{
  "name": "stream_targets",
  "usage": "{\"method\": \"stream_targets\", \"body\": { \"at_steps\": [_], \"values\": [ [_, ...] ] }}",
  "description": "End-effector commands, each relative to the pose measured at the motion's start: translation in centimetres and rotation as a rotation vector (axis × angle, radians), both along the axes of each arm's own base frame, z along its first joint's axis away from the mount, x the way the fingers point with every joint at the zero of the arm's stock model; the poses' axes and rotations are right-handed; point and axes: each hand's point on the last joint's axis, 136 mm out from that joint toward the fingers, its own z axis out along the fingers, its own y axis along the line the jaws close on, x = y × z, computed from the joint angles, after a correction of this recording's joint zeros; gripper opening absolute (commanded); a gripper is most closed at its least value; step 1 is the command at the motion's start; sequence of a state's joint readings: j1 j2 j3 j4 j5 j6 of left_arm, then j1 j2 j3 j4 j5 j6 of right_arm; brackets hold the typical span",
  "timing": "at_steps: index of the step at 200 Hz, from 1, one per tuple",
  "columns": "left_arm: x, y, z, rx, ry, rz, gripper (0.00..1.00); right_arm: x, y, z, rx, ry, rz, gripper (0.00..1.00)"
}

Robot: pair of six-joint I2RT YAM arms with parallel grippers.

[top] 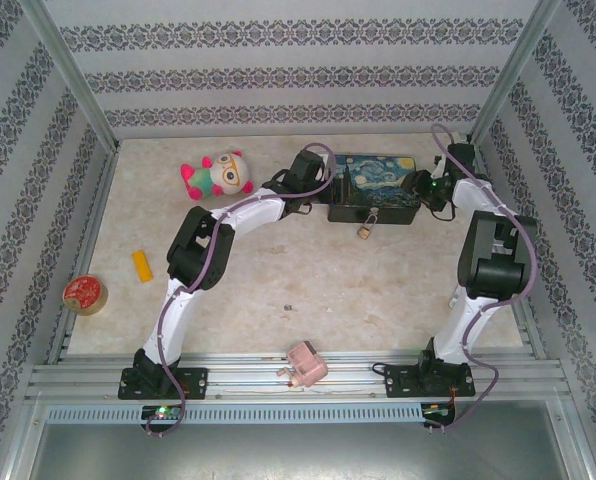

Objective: Unlock the padlock with the key

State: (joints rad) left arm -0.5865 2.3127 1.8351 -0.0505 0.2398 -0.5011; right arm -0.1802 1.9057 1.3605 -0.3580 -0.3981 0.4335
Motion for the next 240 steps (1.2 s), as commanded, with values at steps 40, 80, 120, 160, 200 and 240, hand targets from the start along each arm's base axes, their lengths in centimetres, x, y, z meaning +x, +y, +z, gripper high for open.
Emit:
{"method": "stream_targets", "body": {
  "at_steps": [40,80,120,160,200,240],
  "values": [
    [-1.5,0.5,-2.1,0.028,0.048,-0.001,0.41,0.2,6.3,-0.8,0.054,0.019,0.116,0.53],
    [-3.1,2.2,-1.9,0.015,0.035,0.04,0.31,0.1,10.4,-0.6,0.075,0.022,0.194,0.5],
    [-5.6,5.8,-0.9,0.026,-0.002,0.137,0.29,-1.3,15.4,-0.7,0.081,0.04,0.279,0.49],
    [-8.8,9.9,-0.5,0.044,-0.014,0.244,0.27,-3.6,20.9,-0.9,0.077,0.064,0.382,0.48],
    [-12.3,13.2,0.1,0.073,-0.015,0.324,0.27,-7.3,26.5,-0.5,0.053,0.066,0.493,0.47],
    [-14.6,15.7,0.4,0.063,-0.002,0.39,0.3,-10.1,29.6,-1.0,0.002,0.079,0.525,0.47]
  ]
}}
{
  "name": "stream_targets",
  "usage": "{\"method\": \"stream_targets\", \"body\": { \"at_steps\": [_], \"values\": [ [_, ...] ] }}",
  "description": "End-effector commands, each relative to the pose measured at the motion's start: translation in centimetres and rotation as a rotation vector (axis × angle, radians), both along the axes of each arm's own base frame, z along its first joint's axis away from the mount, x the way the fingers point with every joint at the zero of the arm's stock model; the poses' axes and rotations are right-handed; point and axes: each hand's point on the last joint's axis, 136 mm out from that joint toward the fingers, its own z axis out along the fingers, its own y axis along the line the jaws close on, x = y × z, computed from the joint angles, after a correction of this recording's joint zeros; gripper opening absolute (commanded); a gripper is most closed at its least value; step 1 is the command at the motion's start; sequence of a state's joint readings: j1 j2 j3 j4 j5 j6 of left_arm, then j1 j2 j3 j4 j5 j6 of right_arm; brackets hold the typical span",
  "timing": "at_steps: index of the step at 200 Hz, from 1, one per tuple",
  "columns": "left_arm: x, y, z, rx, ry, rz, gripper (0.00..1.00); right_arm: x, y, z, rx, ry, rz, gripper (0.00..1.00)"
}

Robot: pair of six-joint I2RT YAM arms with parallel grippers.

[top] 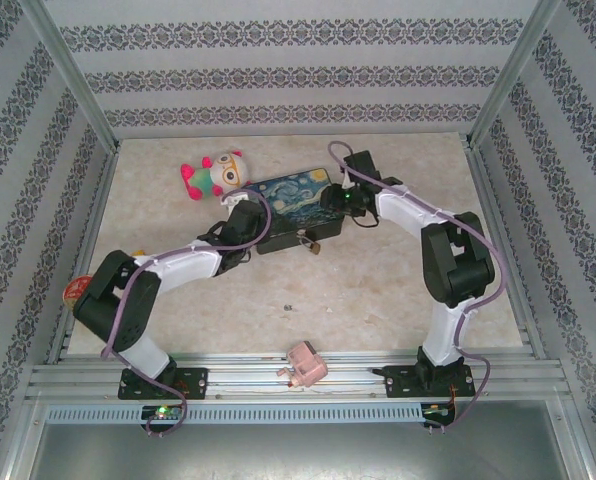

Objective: Unlock the padlock with the key

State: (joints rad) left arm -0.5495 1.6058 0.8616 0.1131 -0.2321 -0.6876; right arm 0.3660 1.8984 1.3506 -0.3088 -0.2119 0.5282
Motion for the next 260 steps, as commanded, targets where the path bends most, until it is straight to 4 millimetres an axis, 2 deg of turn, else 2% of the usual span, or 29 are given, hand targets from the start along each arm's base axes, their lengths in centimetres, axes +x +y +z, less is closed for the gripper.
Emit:
{"method": "stream_targets", "body": {
  "at_steps": [1,38,81,116,159,230,260],
  "values": [
    [-2.0,-4.2,1.4,-0.102,-0.016,-0.133,0.3,-6.4,6.9,-0.8,0.076,0.13,0.155,0.47],
    [-2.3,-4.3,1.7,-0.122,-0.028,-0.149,0.34,-7.4,7.3,-0.9,0.051,0.115,0.13,0.48],
    [-1.2,-5.6,1.5,-0.103,-0.024,-0.2,0.36,-7.3,5.0,0.3,0.003,0.055,0.056,0.5],
    [-0.5,-5.6,2.1,-0.107,-0.034,-0.195,0.4,-6.5,4.2,0.5,0.014,0.047,0.063,0.54],
    [-0.5,-5.2,2.1,-0.115,-0.035,-0.174,0.45,-5.5,4.3,0.6,0.011,0.048,0.097,0.61],
    [0.4,-6.0,1.1,-0.156,-0.035,-0.164,0.46,-3.4,6.1,0.1,0.055,0.063,0.13,0.61],
    [1.0,-6.5,1.0,-0.16,-0.036,-0.168,0.47,-1.9,5.9,0.2,0.049,0.055,0.125,0.62]
  ]
}}
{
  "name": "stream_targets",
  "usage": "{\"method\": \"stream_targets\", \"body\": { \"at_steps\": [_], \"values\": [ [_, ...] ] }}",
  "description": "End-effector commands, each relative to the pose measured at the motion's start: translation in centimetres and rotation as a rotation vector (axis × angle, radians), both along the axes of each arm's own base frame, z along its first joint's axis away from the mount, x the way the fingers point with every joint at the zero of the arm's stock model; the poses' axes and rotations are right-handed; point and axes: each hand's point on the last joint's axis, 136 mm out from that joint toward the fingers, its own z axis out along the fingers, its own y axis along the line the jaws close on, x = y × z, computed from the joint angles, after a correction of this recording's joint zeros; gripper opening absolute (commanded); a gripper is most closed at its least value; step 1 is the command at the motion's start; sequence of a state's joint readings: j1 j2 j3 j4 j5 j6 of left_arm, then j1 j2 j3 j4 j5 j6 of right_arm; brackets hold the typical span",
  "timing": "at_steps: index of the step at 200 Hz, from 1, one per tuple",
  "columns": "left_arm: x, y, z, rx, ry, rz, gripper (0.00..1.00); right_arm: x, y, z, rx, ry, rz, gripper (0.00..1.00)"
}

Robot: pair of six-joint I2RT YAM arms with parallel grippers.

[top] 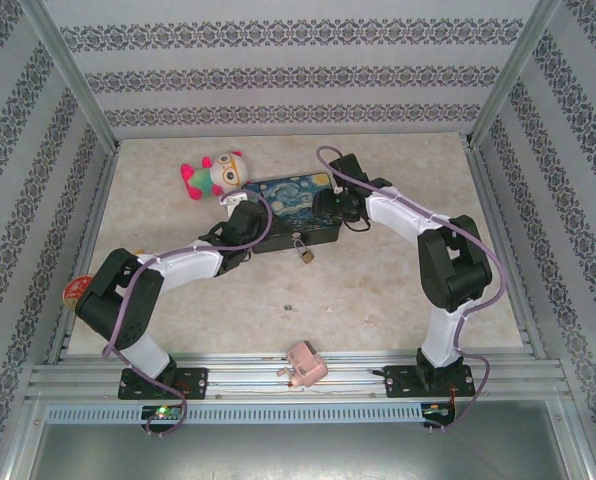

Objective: Unlock the padlock with the key

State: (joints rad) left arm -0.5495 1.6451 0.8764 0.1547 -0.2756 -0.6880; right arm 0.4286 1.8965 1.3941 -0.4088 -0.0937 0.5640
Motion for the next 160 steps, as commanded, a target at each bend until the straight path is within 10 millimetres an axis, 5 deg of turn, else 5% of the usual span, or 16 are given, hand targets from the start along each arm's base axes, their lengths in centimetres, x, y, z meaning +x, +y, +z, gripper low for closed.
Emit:
{"method": "stream_targets", "body": {
  "at_steps": [1,52,106,160],
  "values": [
    [-0.1,-6.6,1.0,-0.172,-0.008,-0.204,0.47,-0.7,5.2,0.1,0.146,0.034,0.155,0.62],
    [0.0,-6.3,1.6,-0.181,-0.023,-0.187,0.57,0.0,3.1,1.9,0.07,-0.012,0.16,0.75],
    [-1.1,-4.7,3.7,-0.185,-0.065,-0.157,1.0,-2.4,-0.2,4.7,-0.069,-0.083,0.116,0.85],
    [-2.2,-2.4,5.2,-0.149,-0.091,-0.121,0.99,-7.7,-2.6,5.4,-0.195,-0.111,0.105,0.86]
  ]
}}
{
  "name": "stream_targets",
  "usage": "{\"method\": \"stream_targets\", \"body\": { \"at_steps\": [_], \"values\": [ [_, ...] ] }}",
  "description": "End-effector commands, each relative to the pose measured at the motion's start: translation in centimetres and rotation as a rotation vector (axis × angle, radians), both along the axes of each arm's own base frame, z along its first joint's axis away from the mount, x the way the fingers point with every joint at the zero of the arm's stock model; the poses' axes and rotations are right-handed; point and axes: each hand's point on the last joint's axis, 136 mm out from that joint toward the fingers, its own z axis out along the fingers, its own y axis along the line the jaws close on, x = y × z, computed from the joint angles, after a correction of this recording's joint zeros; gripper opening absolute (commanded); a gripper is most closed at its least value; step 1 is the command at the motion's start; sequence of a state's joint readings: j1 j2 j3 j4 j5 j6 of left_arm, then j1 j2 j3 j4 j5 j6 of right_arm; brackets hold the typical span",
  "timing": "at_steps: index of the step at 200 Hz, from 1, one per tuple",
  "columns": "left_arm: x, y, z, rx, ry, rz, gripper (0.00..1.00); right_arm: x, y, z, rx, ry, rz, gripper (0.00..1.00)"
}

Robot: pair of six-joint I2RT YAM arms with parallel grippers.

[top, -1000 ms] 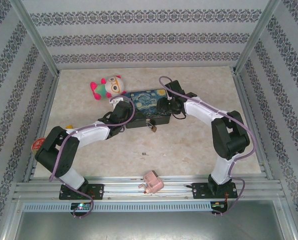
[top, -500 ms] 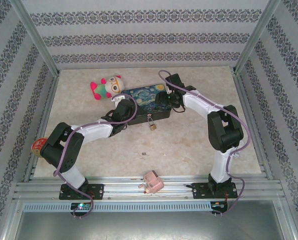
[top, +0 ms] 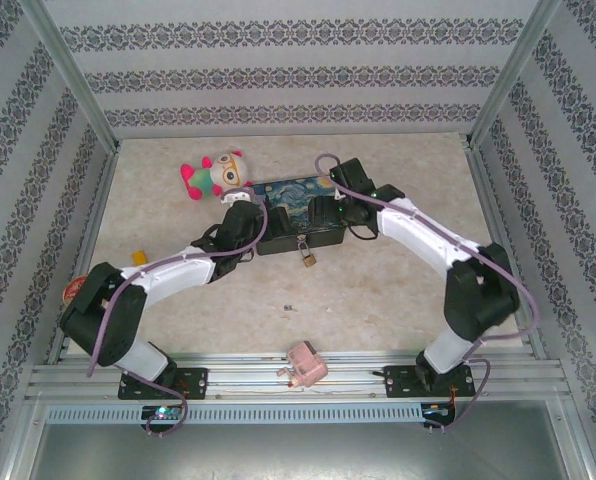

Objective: Unlock the padlock with the key

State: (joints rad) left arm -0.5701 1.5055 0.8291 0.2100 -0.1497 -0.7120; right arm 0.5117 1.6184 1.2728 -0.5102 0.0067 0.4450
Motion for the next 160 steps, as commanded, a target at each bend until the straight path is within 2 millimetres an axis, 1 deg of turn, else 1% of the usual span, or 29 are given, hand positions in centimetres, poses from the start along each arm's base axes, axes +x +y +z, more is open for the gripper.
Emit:
{"method": "stream_targets", "body": {
  "at_steps": [1,12,26,36,53,71,85,105,127,142,160],
  "values": [
    [-0.7,0.2,0.6,0.012,-0.01,-0.01,0.99,-2.0,-2.1,-0.5,-0.088,0.004,-0.025,0.86],
    [-0.9,0.3,0.7,0.014,-0.008,-0.009,0.99,-3.2,-2.2,-0.5,-0.101,0.008,-0.019,0.86],
    [-1.2,0.5,0.7,0.004,-0.005,-0.003,0.99,-4.7,-1.8,-0.6,-0.109,0.007,0.001,0.85],
    [-1.4,0.8,0.6,-0.006,0.001,0.005,0.99,-5.9,-1.7,-1.1,-0.12,0.017,0.016,0.84],
    [-1.8,1.1,0.3,-0.019,0.015,0.013,0.99,-7.9,-1.7,-1.7,-0.162,0.04,0.038,0.81],
    [-2.3,1.6,0.2,-0.014,0.027,0.019,0.99,-10.3,-1.1,-1.9,-0.205,0.053,0.09,0.76],
    [-2.7,2.4,0.1,0.002,0.036,0.035,0.99,-12.3,0.0,-2.3,-0.22,0.069,0.149,0.73],
    [-3.2,3.9,-0.1,0.027,0.042,0.076,0.99,-15.2,2.1,-3.4,-0.202,0.138,0.223,0.68],
    [-3.7,6.2,-0.3,0.031,0.038,0.156,0.99,-18.0,4.4,-4.9,-0.175,0.226,0.292,0.59],
    [-4.0,8.0,-0.8,0.022,0.042,0.215,0.99,-19.6,5.8,-5.9,-0.179,0.273,0.341,0.54],
    [-4.4,9.9,-1.2,-0.002,0.049,0.279,0.99,-20.7,7.1,-7.2,-0.197,0.321,0.392,0.48]
  ]
}}
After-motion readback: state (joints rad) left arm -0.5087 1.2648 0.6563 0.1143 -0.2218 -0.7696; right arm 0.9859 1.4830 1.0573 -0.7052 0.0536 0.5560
